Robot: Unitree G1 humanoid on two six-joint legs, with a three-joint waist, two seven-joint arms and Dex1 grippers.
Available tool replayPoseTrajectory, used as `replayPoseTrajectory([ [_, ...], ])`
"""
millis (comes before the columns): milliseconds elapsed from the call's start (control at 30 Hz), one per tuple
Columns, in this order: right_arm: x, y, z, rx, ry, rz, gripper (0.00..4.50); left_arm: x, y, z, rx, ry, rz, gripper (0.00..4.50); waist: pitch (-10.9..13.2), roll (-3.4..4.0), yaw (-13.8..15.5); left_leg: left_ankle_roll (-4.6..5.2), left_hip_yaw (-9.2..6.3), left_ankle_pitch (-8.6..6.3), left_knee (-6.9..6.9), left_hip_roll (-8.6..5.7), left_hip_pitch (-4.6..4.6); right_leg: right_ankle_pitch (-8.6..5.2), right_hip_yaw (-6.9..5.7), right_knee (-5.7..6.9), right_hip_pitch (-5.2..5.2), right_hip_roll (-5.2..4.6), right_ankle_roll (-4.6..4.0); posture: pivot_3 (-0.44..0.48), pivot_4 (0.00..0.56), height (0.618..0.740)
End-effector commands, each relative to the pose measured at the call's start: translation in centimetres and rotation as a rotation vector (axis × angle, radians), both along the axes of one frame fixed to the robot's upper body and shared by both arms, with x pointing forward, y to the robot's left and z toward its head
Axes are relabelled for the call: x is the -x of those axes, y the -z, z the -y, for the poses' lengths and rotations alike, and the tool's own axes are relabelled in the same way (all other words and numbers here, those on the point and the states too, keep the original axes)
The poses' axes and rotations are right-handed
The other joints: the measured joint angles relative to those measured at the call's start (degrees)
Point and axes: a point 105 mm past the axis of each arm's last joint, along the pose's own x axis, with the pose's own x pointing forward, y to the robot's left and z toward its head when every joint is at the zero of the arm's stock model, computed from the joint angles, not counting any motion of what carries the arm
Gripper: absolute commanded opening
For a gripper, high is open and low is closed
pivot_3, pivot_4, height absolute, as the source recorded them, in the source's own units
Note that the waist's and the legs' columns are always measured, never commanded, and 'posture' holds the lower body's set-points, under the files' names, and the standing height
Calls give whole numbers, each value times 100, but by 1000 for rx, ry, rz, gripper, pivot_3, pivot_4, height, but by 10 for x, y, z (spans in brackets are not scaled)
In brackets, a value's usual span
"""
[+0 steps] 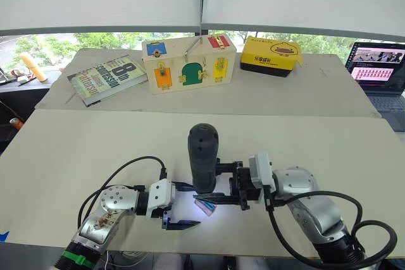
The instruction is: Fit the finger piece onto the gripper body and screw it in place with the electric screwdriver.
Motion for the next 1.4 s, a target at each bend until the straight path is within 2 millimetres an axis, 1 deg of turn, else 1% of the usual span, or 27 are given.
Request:
replayPoseTrajectory([
  [33,3,-23,2,-92,-20,52,1904,-2,5,-5,2,-37,-41,4466,0,0,0,0,0,0,0,0,-1,0,-1,0,0,0,0,0,150,740],
  [433,2,-50,7,-149,-43,48,1904,-3,-21,-20,44,-30,-16,4466,2,-2,-28,0,-1,0,0,2,-31,2,-11,-4,-28,4,-3,0,150,740],
  [567,2,-61,10,-155,-53,59,1904,2,-35,-26,74,-12,-13,4466,3,-3,-27,0,1,0,0,0,-42,2,-11,-6,-39,4,-2,0,150,740],
  [667,3,-70,14,-155,-58,65,1904,4,-48,-26,98,4,-16,4466,4,-3,-15,0,-1,0,0,0,-42,2,-13,-7,-39,6,-2,0,150,740],
  [833,7,-84,24,-138,-63,78,1904,7,-66,-30,130,9,-39,4466,4,-3,-15,-1,0,0,0,0,-43,2,-11,-8,-38,7,-1,0,150,740],
  [900,8,-87,27,-130,-63,79,1904,8,-71,-32,136,9,-44,4466,4,-4,-17,-1,0,0,0,0,-42,2,-11,-7,-39,9,-2,0,150,740],
  [1100,12,-100,32,-118,-54,95,1904,-3,-89,-34,202,-56,-23,4466,5,-4,-13,-2,2,0,0,1,-41,1,-9,-7,-36,14,-2,0,150,740],
  [1233,13,-107,35,-110,-43,109,1904,-14,-93,-35,230,-107,6,4466,5,-4,-4,-1,2,0,2,-1,-40,2,-9,-8,-32,14,-1,0,150,740],
  [1400,12,-113,39,-103,-26,116,1904,-37,-74,-41,161,-211,46,4466,5,-4,-7,-2,3,0,1,-1,-38,2,-10,-9,-28,20,-1,0,150,740],
])
